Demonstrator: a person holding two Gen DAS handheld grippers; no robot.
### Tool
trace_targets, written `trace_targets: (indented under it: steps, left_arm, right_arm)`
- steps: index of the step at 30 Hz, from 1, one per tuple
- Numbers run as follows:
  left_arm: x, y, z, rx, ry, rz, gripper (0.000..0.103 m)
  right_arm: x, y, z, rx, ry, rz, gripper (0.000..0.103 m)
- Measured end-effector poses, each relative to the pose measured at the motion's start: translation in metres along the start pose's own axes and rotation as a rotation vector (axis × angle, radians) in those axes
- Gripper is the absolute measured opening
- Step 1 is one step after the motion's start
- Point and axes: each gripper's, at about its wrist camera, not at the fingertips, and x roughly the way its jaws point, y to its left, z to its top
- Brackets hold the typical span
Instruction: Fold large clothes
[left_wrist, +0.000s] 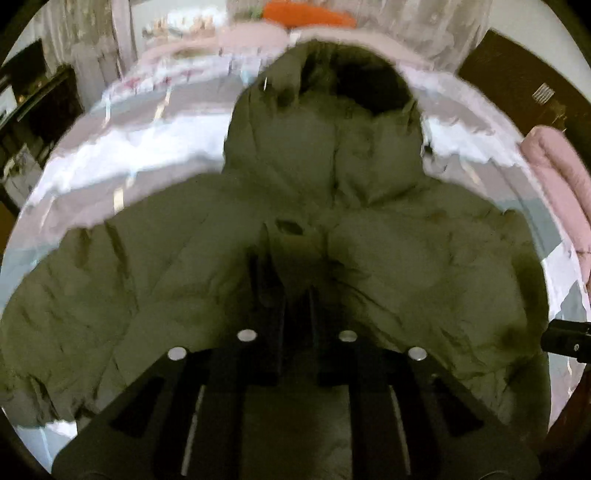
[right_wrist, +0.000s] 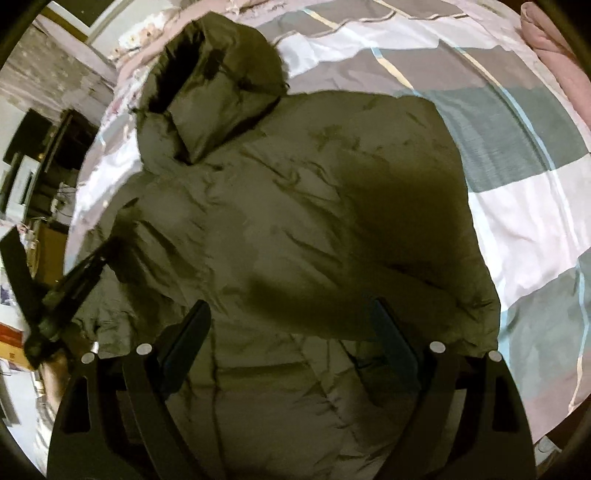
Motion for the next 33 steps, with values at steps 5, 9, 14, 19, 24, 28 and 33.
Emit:
trace_targets:
  steps: [5, 9, 14, 19, 24, 28, 33]
  left_arm:
    - [0.014, 0.013, -0.005, -0.047, 0.078, 0.003, 0.03]
    - [0.017, 0.01, -0.001, -0.055, 0.087, -0.009, 0.031]
    - [0.038, 0.004, -0.006, -0.074, 0.172, -0.034, 0.041]
    - [0.045, -0.013, -0.005, -0.045, 0.168, -0.024, 0.048]
    - [0.044, -0.016, -0.004, -0.023, 0.157, -0.005, 0.051]
    - [0.045, -0.011, -0.004, -0.044, 0.16, 0.008, 0.058]
    - [0.043, -0.004, -0.007, -0.044, 0.173, 0.009, 0.058]
  right_arm:
    - [0.014, -0.002, 0.005, -0.035, -0.041, -0.105, 0.075]
    - [0.045, -0.007, 0.012, -0.055, -0.015, -0.182, 0.055]
    - [0.071, -0.027, 0.036, -0.015, -0.04, -0.243, 0.053]
    - [0.07, -0.048, 0.05, 0.082, -0.051, -0.248, 0.051]
    - [0.032, -0.031, 0.046, 0.029, -0.07, -0.264, 0.052]
    - [0.029, -0.035, 0.04, -0.003, -0.06, -0.364, 0.053]
    - [0.082, -0.054, 0.041, -0.004, 0.087, -0.374, 0.06]
